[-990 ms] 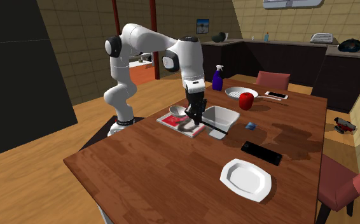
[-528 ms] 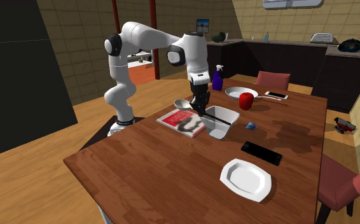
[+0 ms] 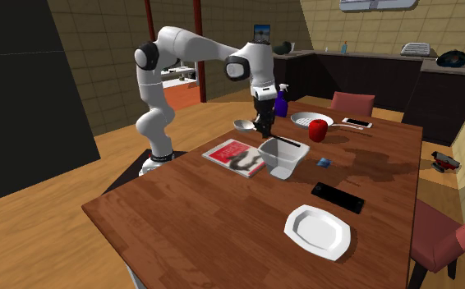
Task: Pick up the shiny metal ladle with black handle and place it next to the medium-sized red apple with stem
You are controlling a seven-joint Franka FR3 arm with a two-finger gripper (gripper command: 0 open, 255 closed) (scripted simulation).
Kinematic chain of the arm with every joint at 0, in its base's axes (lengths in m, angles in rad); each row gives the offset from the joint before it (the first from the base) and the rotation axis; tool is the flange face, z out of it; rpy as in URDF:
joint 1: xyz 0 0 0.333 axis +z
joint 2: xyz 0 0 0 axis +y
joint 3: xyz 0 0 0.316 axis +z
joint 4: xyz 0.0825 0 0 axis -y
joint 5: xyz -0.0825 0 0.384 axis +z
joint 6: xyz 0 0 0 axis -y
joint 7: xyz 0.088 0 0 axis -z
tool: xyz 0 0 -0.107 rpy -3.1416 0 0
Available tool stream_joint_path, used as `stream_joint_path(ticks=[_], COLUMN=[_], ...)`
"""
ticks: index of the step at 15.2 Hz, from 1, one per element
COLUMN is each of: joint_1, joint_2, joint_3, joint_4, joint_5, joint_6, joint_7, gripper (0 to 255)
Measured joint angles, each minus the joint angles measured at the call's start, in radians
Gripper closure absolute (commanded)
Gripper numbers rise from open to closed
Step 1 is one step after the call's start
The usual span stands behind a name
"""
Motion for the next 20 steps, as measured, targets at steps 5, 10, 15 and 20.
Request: stream_joint_path(ticks=[5,10,15,20], joint_1=[0.058,0.113,0.174,0.230], joint_2=[-0.012,0.006,0.048,0.101], joint_3=[0.059,0.114,0.172,0.219], joint_4=[-0.008,0.009,0.062,0.122], joint_5=[-0.020,-0.033,-0.049,-0.067], joint_6=[0.004,0.010,0.002,-0.003], joint_7=[0.123,0.238,0.362,0.471], gripper=[255,255,255,255])
